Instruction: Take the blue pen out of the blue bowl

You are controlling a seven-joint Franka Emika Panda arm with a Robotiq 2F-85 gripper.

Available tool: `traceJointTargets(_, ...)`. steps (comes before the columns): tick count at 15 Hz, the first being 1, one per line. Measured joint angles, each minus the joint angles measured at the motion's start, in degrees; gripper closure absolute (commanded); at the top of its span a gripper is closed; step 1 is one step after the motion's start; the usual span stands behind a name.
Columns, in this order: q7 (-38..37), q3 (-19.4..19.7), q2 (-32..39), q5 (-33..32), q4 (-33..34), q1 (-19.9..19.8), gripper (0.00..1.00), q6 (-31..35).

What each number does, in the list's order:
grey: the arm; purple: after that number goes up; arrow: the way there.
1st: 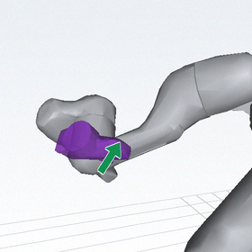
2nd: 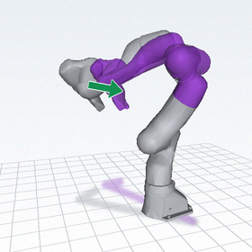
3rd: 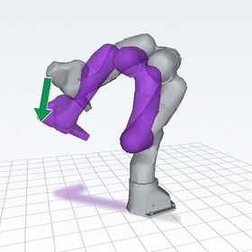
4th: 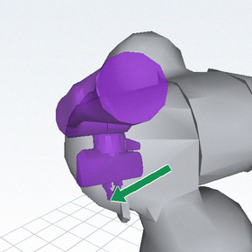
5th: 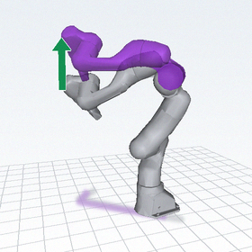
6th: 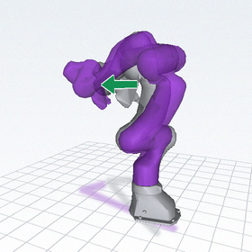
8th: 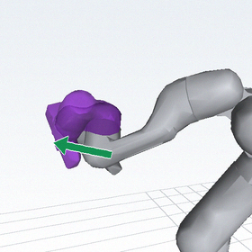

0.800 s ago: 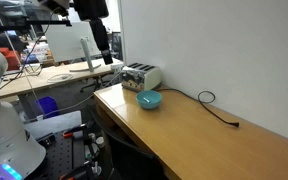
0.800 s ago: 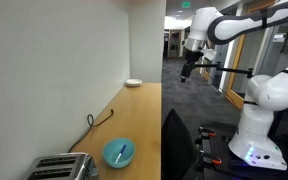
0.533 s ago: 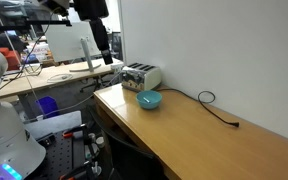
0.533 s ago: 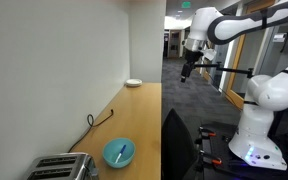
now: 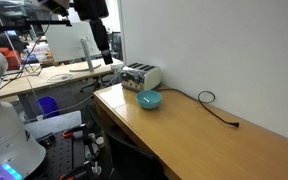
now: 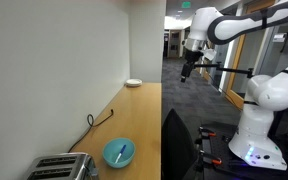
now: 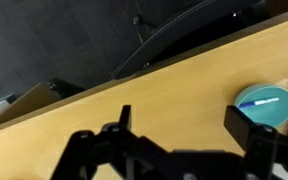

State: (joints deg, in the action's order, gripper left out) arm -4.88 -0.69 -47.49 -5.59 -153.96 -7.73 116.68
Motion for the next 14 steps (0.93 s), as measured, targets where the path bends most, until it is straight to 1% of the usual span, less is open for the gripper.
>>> traceJointTargets(3,0.91,0.34,0.01,0.00,0.00,0.53,0.00,0.00)
traceJointTargets(9,7.31,2.20,0.07,-0.02,0.00,2.59,0.00,0.14)
traceJointTargets(10,7.10,1.31,1.27,0.74,0.98,3.42,0.00,1.85)
traceJointTargets(12,2.51,-2.79,8.11,1.38,7.17,6.96,0.00,5.22)
traceJointTargets(14,-2.40,-7.01,16.38,0.83,14.10,7.47,0.00,5.90)
